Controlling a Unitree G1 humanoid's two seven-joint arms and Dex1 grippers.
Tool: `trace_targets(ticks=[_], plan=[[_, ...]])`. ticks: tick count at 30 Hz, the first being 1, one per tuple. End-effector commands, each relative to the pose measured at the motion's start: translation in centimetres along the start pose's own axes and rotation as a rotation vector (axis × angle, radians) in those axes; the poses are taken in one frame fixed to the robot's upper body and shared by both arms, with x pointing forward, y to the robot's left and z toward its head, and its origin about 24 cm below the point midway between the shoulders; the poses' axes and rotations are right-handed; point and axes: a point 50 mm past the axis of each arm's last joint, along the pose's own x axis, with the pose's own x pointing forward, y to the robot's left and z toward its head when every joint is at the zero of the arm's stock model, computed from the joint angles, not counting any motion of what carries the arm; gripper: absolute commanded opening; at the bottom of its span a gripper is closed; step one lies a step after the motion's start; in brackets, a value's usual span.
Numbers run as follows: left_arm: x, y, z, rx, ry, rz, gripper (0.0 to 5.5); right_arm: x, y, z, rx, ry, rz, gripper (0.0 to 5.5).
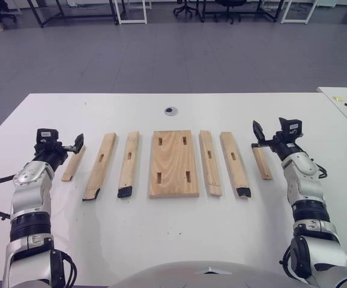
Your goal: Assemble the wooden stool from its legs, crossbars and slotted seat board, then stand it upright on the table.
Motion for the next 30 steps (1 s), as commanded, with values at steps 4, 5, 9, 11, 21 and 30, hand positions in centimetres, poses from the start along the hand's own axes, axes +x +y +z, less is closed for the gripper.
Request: trace_targets(ticks=[4,5,9,11,21,30], plan=[[-0.6,0.8,0.0,0.018,0.029,-0.013,4.62,-0.2,-0.7,0.5,-0.037,-0.014,-0.029,4.84],[-0.7,0.9,-0.2,0.017,0.036,-0.015,4.62,-0.2,-0.7,0.5,-0.039,-0.013,-0.030,4.84],[-1.4,1.1,-1.6,0.002,0.116,-0.035,4.62,-0.3,-0.7,0.4,-0.042,-0.008,-0.027,4.84],[-1.9,1.3,-3.0,-0.014,0.202,-0.044,4.46,-0.2,-0.7,0.4,-0.043,-0.005,-0.025,4.78],[-3.1,1.4,-6.1,-0.035,0.383,-0.059,2.70,-0.2,-0.5,0.2,-0.046,0.002,-0.023,4.78],[-3.4,1.3,-6.4,-0.018,0.412,-0.075,1.30,-0.1,-0.3,0.2,-0.045,0.001,-0.026,4.78]])
